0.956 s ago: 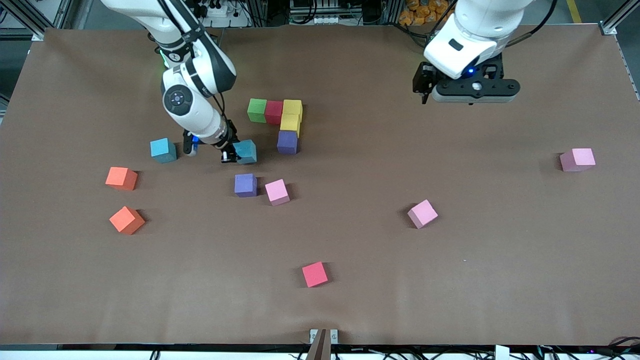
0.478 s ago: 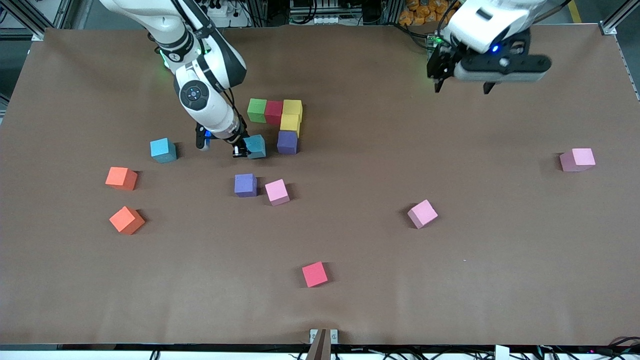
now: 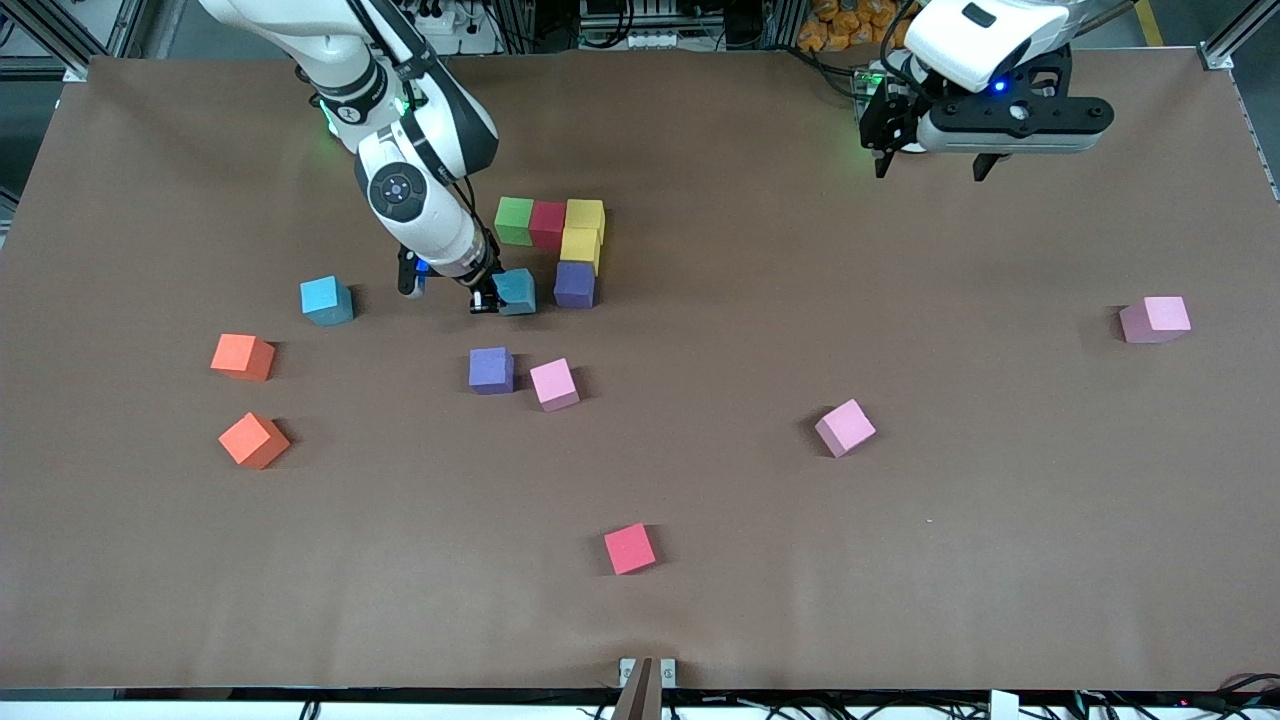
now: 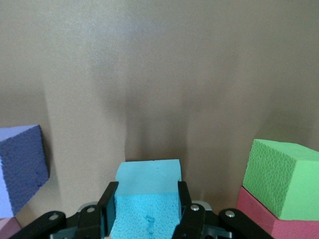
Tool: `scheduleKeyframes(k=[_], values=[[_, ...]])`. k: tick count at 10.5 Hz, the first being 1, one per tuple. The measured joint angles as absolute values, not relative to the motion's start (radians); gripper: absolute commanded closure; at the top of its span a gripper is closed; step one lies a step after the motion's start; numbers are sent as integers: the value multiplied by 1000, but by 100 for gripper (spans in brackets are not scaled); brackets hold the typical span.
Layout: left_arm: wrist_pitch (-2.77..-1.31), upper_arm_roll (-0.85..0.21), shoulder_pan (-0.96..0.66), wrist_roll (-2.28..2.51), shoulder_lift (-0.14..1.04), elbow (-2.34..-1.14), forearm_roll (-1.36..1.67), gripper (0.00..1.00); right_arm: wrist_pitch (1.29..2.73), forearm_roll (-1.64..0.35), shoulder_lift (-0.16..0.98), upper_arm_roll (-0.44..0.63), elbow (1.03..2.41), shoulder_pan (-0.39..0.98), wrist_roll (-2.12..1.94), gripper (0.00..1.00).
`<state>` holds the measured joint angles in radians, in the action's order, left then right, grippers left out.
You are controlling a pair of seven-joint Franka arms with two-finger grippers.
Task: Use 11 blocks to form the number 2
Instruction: 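Lower the cyan cube beside the purple cube with the right gripper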
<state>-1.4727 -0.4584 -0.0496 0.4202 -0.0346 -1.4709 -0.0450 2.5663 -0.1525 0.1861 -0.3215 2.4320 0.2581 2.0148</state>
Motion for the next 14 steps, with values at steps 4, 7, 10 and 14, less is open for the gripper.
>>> scheduleKeyframes(k=[4, 7, 10, 14], values=[[-1473, -460, -50, 420, -35, -1472, -45, 0, 2594, -153, 199, -322, 2432, 309, 2094, 100], [-1473, -460, -50, 420, -35, -1472, -45, 0, 2595, -153, 199, -323, 2432, 317, 2123, 100], [-1473, -460, -50, 420, -35, -1473, -45, 0, 2647, -153, 203, -324, 2457, 333, 2137, 100], [-1473, -460, -50, 420, -35, -1473, -45, 0, 2674, -152, 205, -327, 2476, 334, 2137, 100]])
